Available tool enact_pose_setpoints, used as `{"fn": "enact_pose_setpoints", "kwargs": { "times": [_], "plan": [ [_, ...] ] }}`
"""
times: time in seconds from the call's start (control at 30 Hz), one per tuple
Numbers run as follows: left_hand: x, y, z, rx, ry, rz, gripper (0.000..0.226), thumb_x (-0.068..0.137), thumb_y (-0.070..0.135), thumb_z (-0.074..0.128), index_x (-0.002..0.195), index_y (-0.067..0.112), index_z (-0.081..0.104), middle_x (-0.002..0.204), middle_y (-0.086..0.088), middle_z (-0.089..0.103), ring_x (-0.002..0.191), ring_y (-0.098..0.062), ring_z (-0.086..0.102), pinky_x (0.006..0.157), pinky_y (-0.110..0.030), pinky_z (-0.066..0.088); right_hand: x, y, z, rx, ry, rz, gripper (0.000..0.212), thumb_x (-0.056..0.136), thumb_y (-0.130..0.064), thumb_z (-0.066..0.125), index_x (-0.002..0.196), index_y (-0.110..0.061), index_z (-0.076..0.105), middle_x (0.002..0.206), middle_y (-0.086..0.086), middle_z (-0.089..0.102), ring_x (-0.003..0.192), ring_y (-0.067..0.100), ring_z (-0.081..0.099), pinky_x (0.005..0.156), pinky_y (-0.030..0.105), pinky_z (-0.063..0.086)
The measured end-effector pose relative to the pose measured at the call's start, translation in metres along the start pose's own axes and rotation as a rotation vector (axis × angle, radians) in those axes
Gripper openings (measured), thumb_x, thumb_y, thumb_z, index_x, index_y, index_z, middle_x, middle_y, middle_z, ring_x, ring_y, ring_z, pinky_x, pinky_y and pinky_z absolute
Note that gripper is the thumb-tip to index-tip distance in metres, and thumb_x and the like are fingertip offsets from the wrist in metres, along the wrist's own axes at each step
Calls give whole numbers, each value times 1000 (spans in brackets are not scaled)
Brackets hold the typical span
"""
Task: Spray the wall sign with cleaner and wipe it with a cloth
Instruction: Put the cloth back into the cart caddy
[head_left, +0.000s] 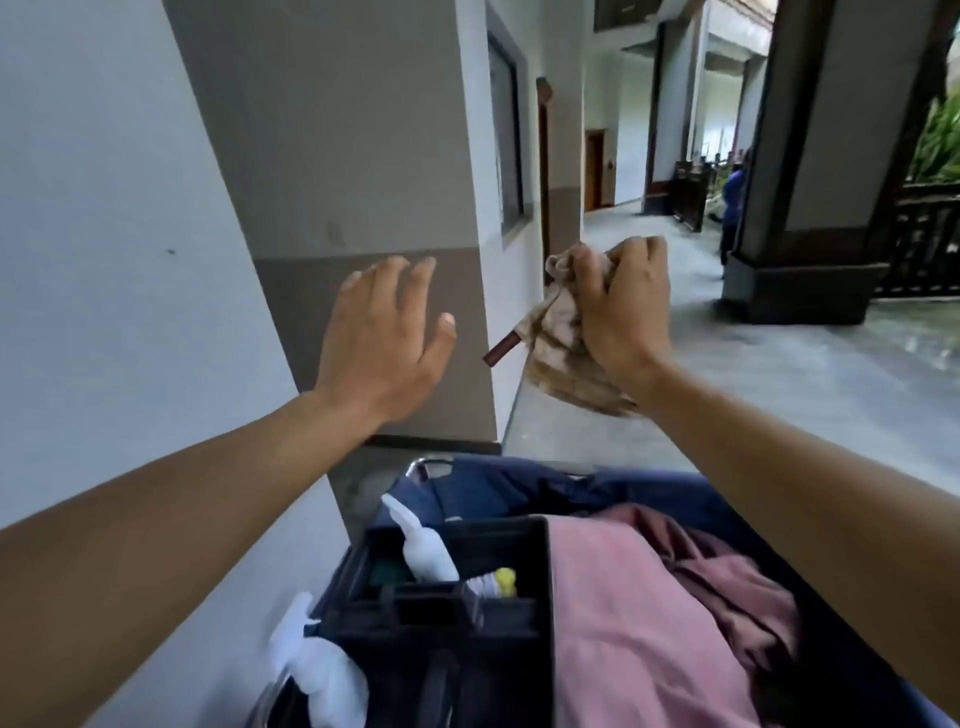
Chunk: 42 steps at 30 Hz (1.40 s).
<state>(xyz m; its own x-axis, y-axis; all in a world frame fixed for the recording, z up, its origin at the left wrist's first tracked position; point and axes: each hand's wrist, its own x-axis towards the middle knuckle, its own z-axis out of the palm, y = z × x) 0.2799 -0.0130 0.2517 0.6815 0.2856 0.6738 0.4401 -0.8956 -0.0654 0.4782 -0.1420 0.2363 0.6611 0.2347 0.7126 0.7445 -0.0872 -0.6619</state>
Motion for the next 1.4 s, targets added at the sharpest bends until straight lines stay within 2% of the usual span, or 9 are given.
{"fn": "enact_pose_setpoints", "kwargs": {
  "times": [0.07, 0.13, 0.23, 0.3, 0.4, 0.6, 0.77, 0.97, 1.4],
  "plan": [
    [-13, 15, 42, -19, -56, 23, 62, 99, 43, 33, 148, 5, 42, 142, -22, 52, 133, -37, 48, 117, -56, 32, -26, 39, -1, -32, -12, 37, 22, 102, -36, 47, 91, -16, 44, 104, 1, 39, 85, -19, 38, 73, -4, 27],
    [-28, 26, 77, -16, -135, 54, 62, 99, 43, 32, 148, 5, 41, 143, -23, 50, 135, -37, 46, 119, -55, 28, -54, 75, 1, -68, -33, 85, 22, 101, -33, 49, 91, -15, 44, 103, 3, 40, 78, -1, 35, 74, 3, 28],
    [-45, 34, 112, -27, -199, 83, 62, 98, 41, 33, 146, 3, 43, 141, -24, 51, 134, -39, 46, 119, -56, 27, -87, 112, 9, -86, -90, 174, 22, 101, -32, 49, 90, -13, 45, 104, 5, 42, 75, 6, 34, 72, 9, 29],
    [-52, 34, 125, -28, -222, 70, 61, 98, 40, 34, 146, 3, 43, 140, -24, 51, 134, -39, 46, 118, -56, 28, -105, 122, 17, -65, -126, 205, 22, 101, -32, 49, 90, -13, 46, 104, 3, 41, 80, -6, 42, 70, 3, 32],
    [-59, 22, 138, -16, -236, 19, 59, 100, 39, 35, 147, 3, 43, 141, -25, 51, 133, -39, 47, 118, -55, 28, -129, 122, 39, -22, -183, 202, 20, 101, -31, 50, 92, -14, 46, 103, 2, 41, 83, -14, 42, 71, 2, 33],
    [-93, -29, 141, 19, -260, -106, 57, 101, 36, 38, 143, -1, 49, 137, -27, 55, 129, -42, 50, 114, -57, 33, -187, 96, 111, 31, -303, 153, 20, 102, -32, 54, 94, -14, 46, 109, 0, 41, 91, 14, 47, 88, 25, 40],
    [-132, -74, 135, 37, -272, -255, 61, 98, 40, 34, 142, 1, 51, 135, -24, 57, 124, -41, 52, 111, -55, 37, -233, 73, 166, 40, -325, 187, 21, 103, -35, 52, 92, -18, 45, 108, -3, 38, 91, 9, 44, 90, 28, 43],
    [-177, -106, 133, 75, -328, -335, 63, 99, 41, 30, 141, 0, 51, 136, -26, 55, 123, -43, 52, 110, -56, 38, -293, 70, 222, -231, -451, 230, 39, 101, -40, 48, 96, -2, 57, 108, 14, 51, 95, 30, 51, 89, 44, 45],
    [-205, -126, 150, 74, -373, -363, 62, 99, 40, 30, 141, -1, 52, 135, -26, 56, 120, -43, 53, 108, -54, 37, -320, 90, 282, -613, -714, 178, 53, 101, -57, 37, 106, -7, 56, 108, 12, 60, 101, 33, 56, 90, 44, 36]
  ]
}}
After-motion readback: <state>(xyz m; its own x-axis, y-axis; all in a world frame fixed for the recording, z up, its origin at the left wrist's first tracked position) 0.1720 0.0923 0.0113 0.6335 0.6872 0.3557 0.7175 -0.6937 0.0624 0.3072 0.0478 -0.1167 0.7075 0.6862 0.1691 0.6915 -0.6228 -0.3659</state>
